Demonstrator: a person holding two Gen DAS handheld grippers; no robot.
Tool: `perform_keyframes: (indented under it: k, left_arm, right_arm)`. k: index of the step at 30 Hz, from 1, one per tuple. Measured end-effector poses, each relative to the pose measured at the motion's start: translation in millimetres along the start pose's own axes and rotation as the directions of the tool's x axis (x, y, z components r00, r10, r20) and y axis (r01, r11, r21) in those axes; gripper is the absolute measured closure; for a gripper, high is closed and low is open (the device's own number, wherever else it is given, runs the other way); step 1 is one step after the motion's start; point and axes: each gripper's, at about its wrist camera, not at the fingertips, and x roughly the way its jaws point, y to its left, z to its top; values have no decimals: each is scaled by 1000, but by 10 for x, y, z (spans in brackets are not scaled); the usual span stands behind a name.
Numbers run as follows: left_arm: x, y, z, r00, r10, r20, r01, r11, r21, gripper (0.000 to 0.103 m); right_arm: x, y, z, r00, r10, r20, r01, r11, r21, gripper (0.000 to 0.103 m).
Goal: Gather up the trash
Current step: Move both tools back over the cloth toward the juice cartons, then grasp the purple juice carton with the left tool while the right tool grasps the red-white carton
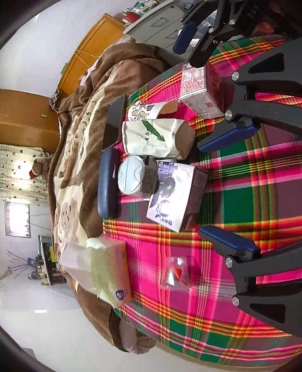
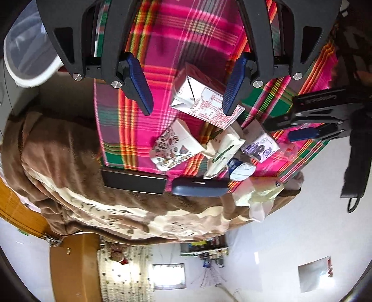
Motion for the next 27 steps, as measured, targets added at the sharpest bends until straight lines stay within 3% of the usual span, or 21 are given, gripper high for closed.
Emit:
perform_keyframes:
  k: [12,21,27]
  left_arm:
    - [165,256,2,997,66,-32,-66,998,-21,37]
    - [44,706,3,990,143,-19,-144,983,-117,37]
    - [-98,714,107,997,56,45,-48,985,-166,34]
  right_arm:
    - [72,108,22,996,83,-37,-85,995,-48,40]
    - [41,233,-26,994,94,-55,-99,990,-105,38]
    - [110,289,2,993,93,-77,-103,985,-138,32]
